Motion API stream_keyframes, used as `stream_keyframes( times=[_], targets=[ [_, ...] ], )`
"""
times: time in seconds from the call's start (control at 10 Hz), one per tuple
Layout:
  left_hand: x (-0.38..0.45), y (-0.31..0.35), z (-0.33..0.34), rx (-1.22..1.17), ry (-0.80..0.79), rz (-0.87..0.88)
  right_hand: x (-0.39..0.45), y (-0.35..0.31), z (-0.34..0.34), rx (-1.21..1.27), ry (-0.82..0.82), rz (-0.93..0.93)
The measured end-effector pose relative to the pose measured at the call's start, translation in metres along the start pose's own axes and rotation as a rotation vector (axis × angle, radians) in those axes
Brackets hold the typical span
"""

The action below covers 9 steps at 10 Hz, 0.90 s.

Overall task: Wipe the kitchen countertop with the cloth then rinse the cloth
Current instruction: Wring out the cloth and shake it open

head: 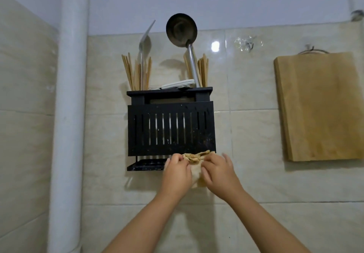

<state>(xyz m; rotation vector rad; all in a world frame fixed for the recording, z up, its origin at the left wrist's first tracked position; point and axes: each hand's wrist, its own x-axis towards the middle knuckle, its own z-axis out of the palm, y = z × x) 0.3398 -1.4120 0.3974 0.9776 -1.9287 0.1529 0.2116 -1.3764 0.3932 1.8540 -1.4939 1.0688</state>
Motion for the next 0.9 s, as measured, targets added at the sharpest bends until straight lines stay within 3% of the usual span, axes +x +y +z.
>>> stream_keyframes(
  times=[0.1,0.2,0.3,0.4,0.5,0.6,0.8,0.9],
  targets=[
    [0.007,-0.010,-0.001,0.218,-0.119,-0.048,0.007,0.005,0.001,-0.046,-0.216,0.101],
    [0.017,-0.010,0.002,0.309,-0.225,-0.109,0.019,0.016,0.004,0.035,-0.290,0.203],
    [0.030,-0.004,0.003,0.344,-0.230,-0.168,0.021,0.020,0.009,0.062,-0.134,0.225],
    [0.027,-0.007,0.008,0.309,-0.076,-0.158,0.002,0.022,0.014,-0.004,0.179,0.095],
    [0.008,-0.017,0.016,0.142,0.144,0.005,-0.019,0.020,0.021,-0.170,0.274,-0.082],
    [-0.009,-0.026,0.022,0.202,0.188,0.234,-0.021,0.017,0.026,-0.253,0.144,-0.115],
    [-0.004,-0.022,0.014,0.266,-0.052,0.162,-0.005,0.009,0.017,-0.199,-0.127,0.061],
    [-0.005,-0.022,0.008,0.315,-0.061,0.132,-0.009,0.009,0.006,-0.193,-0.216,0.078]
  ],
)
